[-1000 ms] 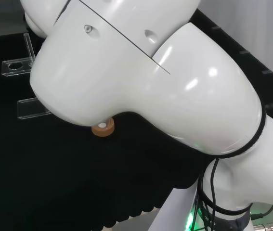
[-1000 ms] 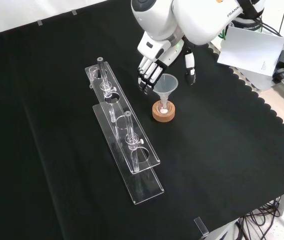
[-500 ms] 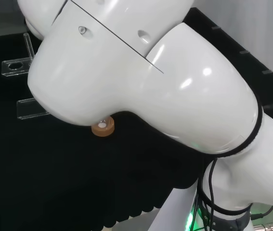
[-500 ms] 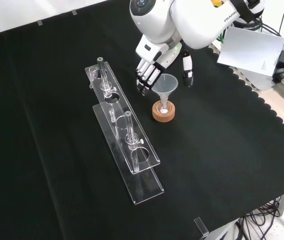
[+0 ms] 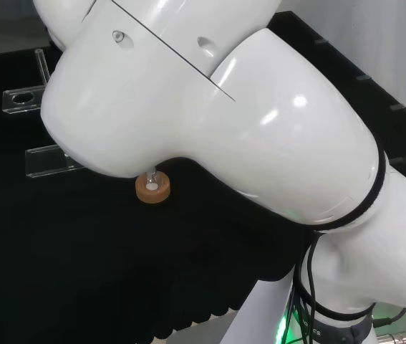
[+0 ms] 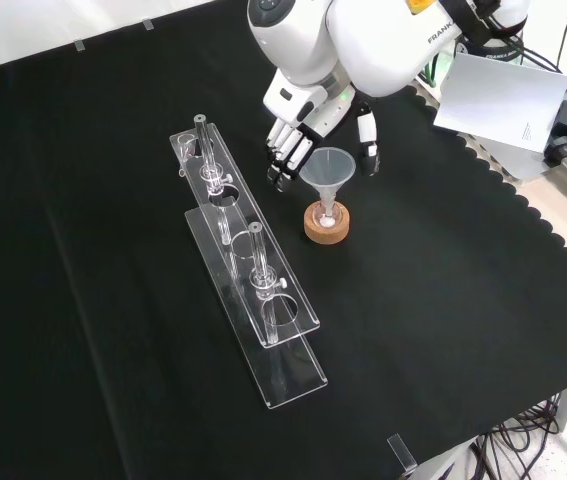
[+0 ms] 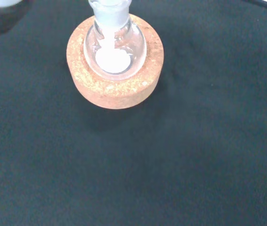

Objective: Remove the funnel from the round-bottom flask.

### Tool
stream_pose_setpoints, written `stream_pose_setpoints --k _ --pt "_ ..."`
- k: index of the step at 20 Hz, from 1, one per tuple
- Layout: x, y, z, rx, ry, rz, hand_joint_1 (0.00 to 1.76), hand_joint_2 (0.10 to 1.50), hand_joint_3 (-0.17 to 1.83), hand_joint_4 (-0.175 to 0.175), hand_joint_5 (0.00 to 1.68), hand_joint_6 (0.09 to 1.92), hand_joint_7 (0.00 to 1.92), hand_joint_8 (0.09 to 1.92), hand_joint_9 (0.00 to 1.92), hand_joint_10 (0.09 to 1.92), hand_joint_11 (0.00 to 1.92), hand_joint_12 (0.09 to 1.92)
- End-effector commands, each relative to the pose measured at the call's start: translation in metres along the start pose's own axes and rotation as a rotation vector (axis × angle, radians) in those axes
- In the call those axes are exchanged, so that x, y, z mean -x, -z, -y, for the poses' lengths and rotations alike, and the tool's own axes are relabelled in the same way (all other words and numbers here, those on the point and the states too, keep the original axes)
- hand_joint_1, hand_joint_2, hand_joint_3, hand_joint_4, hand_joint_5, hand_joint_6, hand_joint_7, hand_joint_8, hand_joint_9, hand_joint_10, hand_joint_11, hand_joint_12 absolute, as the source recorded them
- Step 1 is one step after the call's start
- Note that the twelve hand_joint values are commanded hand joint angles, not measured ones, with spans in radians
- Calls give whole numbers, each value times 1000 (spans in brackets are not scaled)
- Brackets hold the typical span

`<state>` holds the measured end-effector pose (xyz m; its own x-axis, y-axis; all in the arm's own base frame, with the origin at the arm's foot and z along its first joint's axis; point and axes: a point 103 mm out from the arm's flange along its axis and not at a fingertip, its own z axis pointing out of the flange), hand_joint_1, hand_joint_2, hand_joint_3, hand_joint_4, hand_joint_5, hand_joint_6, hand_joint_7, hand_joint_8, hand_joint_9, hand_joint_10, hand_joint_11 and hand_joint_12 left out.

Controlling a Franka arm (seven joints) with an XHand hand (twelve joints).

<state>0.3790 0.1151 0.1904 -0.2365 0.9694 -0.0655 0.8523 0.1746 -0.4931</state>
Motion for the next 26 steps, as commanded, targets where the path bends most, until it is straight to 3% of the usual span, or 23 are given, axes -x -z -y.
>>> stream_pose_setpoints --k 1,11,19,26 --pt "-3 -2 -2 16 9 9 644 688 213 -39 168 87 19 647 403 716 327 1462" --pt "-7 -7 -5 12 -7 39 667 704 262 -51 276 87 206 714 672 599 423 1390" --pt "-7 0 -4 88 -51 61 571 881 371 -64 518 87 505 705 893 514 604 1281" --pt "-3 13 0 63 -62 71 541 958 401 -63 588 102 563 702 943 487 654 1251"
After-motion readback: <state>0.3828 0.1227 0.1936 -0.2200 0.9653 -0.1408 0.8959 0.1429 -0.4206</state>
